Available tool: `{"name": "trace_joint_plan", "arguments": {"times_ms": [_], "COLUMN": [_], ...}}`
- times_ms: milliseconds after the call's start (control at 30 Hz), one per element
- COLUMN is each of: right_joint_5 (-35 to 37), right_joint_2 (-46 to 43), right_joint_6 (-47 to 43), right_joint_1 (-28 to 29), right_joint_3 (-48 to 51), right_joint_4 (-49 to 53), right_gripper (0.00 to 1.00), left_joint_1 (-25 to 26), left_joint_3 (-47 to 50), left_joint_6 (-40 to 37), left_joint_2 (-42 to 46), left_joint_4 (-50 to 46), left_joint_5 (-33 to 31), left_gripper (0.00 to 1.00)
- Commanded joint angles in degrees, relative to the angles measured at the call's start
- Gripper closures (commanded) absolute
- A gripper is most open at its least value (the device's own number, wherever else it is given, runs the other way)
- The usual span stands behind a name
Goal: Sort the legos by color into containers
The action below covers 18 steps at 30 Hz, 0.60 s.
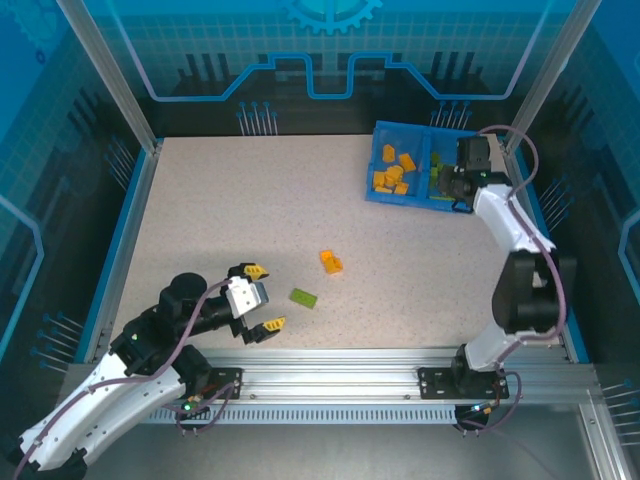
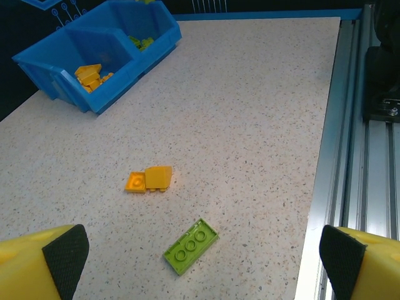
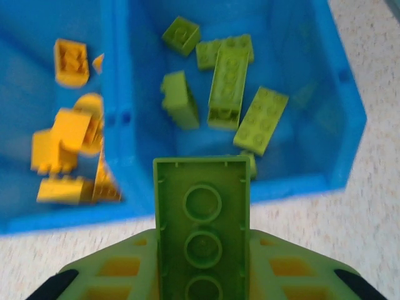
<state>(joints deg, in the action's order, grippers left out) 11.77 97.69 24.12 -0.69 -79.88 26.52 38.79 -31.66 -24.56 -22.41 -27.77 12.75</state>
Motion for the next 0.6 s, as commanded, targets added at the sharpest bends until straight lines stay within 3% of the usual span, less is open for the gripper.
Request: {"name": "trace_joint_plan", "arguments": {"times_ms": [0,167,300,467,567], "right_joint_5": [-4.2,-6.8,-6.5,-6.7,-6.4], "right_joint_2": [7.2,18.9,26.8,31.5,30.5], "right_joint_6": [-0.6,2.6,2.4,3.2,2.6], "right_joint_1": [-2.6,-5.6,-5.7,-5.6,-5.1], "right_joint_3": [-7.8,-20.7,-29.8,-37.4,-38.5], "right_joint_4": [2.0,7.5,12.2,17.4,18.7], "right_gripper": [0.71,0.69,0.61,0.44,0.43], "left_joint_1": [-0.3,-0.3,-0.3,-0.3,-0.4], "left_joint_3": [0.1,0.1,0.4,0.8,1.0], "left_joint_6": [-1.4,-1.3,-1.3,0.2,3.0], "left_joint_2": [0.0,0.1,0.1,0.2,0.3], "left_joint_4": [-0.4,-0.9,-1.1,-0.9,1.2], "left_joint_5": [-0.6,-0.9,-2.0,-5.8,-7.8], "left_gripper": [0.01,0.01,0.01,0.01,0.01]}}
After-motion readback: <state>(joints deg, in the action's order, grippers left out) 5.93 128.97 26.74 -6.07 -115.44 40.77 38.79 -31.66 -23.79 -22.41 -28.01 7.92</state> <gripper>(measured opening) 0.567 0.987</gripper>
